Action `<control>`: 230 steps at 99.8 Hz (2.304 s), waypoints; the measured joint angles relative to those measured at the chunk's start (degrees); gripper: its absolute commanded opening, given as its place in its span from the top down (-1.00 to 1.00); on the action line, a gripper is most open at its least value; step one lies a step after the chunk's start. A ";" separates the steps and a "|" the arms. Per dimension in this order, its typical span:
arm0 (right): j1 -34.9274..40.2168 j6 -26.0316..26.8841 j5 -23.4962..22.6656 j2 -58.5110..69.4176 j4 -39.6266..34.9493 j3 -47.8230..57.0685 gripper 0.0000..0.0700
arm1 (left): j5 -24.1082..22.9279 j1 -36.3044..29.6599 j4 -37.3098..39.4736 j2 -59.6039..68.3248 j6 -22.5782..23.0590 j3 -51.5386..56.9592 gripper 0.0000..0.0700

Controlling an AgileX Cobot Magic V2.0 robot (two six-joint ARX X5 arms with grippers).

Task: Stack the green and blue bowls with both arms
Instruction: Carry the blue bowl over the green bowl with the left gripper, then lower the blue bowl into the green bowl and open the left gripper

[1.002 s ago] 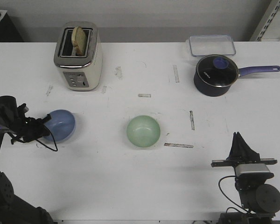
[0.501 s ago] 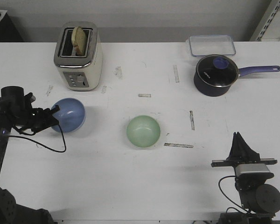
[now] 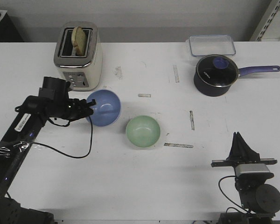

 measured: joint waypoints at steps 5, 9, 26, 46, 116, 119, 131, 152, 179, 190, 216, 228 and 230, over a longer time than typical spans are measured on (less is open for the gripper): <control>0.00 0.00 0.00 0.00 0.00 0.00 0.97 | -2.25 -2.89 0.90 0.00 -1.46 0.00 1.00; 0.00 0.00 0.00 0.00 0.00 0.00 0.97 | -3.96 -5.27 1.14 0.02 -2.60 0.00 1.00; 0.00 0.00 0.00 0.00 0.00 0.00 0.97 | -5.57 -12.79 0.61 2.19 -5.62 2.32 1.00; 0.00 0.00 0.00 0.00 0.00 0.00 0.97 | -7.30 -16.83 -5.62 7.08 -6.62 7.61 1.00; 0.00 0.00 0.00 0.00 0.00 0.00 0.97 | -11.02 -23.30 -6.91 19.08 -6.64 15.54 1.00; 0.00 0.00 0.00 0.00 0.00 0.00 0.97 | -10.99 -23.41 -6.88 19.08 -6.64 15.54 0.99; 0.00 0.00 0.00 0.00 0.00 0.00 0.97 | -11.02 -23.50 -7.21 19.08 -6.62 15.54 0.79; 0.00 0.00 0.00 0.00 0.00 0.00 0.97 | -11.02 -23.52 -8.31 19.08 -6.62 15.54 0.60; 0.00 0.00 0.00 0.00 0.00 0.00 0.97 | -11.04 -24.04 -8.31 16.92 -6.32 15.54 0.28; 0.02 0.00 0.00 0.00 0.00 0.00 0.97 | -11.04 -24.06 -7.80 13.44 -5.20 15.54 0.28; 0.00 0.00 0.00 0.00 0.00 0.00 0.97 | -11.02 -22.53 3.56 4.09 0.87 8.02 0.28; 0.02 0.00 0.00 0.00 0.00 0.00 0.97 | -10.99 -21.68 11.78 -1.49 6.45 -0.79 0.28; 0.00 0.00 0.00 0.00 0.00 0.00 0.97 | -10.99 -21.44 13.22 -2.47 7.41 -2.32 0.28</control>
